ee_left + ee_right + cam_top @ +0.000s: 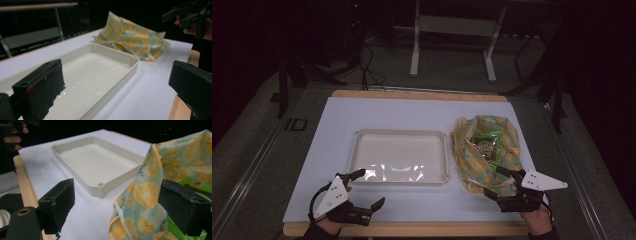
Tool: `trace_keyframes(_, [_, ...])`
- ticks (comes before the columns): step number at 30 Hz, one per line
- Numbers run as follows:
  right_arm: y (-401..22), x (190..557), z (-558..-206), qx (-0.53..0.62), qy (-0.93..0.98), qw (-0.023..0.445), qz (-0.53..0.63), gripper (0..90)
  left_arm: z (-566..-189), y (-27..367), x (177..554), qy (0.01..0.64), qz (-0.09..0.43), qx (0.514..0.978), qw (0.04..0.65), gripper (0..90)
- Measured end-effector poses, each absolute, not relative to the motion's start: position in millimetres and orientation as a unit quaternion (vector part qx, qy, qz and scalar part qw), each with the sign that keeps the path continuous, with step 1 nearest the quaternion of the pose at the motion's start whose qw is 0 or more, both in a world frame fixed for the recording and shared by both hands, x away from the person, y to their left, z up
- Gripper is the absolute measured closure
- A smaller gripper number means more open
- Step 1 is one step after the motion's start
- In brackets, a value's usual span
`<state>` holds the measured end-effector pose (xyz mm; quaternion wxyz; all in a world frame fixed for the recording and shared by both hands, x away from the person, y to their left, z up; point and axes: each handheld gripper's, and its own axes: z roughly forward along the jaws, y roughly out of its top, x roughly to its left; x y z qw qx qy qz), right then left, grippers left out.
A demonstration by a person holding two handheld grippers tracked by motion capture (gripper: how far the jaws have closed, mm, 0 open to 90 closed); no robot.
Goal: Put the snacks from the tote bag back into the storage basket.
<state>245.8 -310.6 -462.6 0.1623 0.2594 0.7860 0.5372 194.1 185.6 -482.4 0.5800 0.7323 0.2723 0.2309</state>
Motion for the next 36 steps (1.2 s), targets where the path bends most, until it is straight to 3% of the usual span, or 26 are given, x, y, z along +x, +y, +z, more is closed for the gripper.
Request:
trace_keyframes(7, [-307.6,244.2,-459.4,0.239,0.803,0.169,0.520,13.0,-486.6,187.1,196.2,0.262,0.234,0.736,0.578,0.4])
trace_keyframes(22, [-302.1,244.6,-452.8,0.222,0.802,0.122,0.541,12.9,-487.5,188.3,191.7,0.252,0.225,0.744,0.576,0.4])
trace_keyframes(36, [-290.2,238.1,-442.4,0.182,0.824,0.121,0.524,13.1,-487.7,186.2,189.1,0.245,0.218,0.746,0.580,0.4])
